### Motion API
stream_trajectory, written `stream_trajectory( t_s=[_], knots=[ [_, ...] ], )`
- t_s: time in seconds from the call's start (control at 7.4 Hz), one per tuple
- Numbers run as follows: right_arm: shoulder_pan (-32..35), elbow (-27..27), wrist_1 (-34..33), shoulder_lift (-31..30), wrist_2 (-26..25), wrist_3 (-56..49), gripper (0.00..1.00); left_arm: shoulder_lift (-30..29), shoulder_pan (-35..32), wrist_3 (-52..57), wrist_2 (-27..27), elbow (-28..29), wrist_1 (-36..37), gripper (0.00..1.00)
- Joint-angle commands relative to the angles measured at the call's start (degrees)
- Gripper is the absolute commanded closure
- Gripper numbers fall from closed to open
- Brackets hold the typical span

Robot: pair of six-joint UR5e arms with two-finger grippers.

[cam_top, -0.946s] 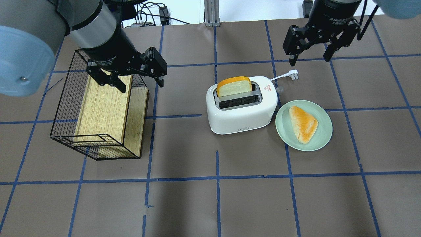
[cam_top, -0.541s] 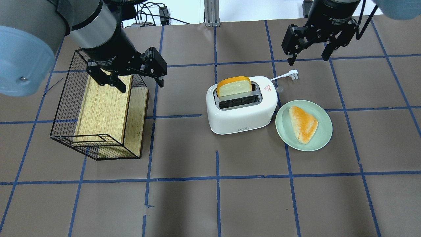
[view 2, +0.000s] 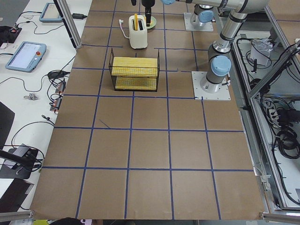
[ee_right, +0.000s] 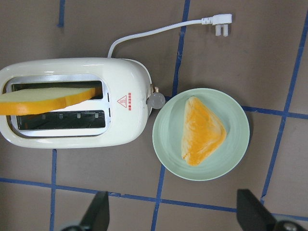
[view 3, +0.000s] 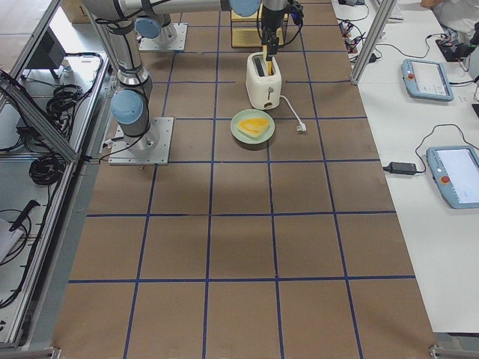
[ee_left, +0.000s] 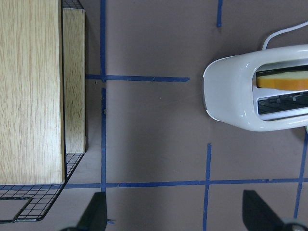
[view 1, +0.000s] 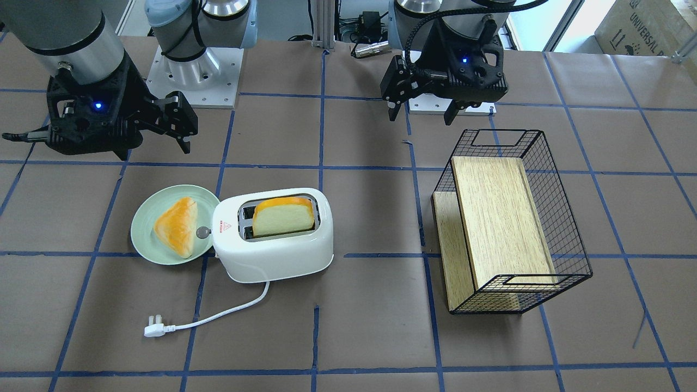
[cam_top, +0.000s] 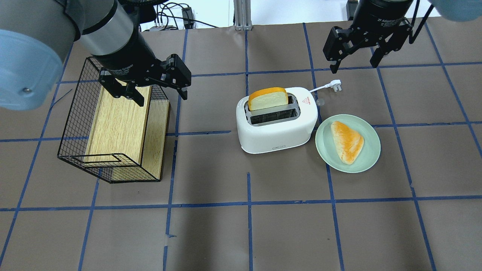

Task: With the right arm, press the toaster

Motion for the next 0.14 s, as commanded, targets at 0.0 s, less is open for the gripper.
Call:
stream_trajectory(
  t_s=[0.0],
  knots=[
    [-0.1,0.1,-0.1,0.1,-0.2,0.0,0.05,0.0,0.0,0.0,0.0,0.0,0.0,0.00]
  ],
)
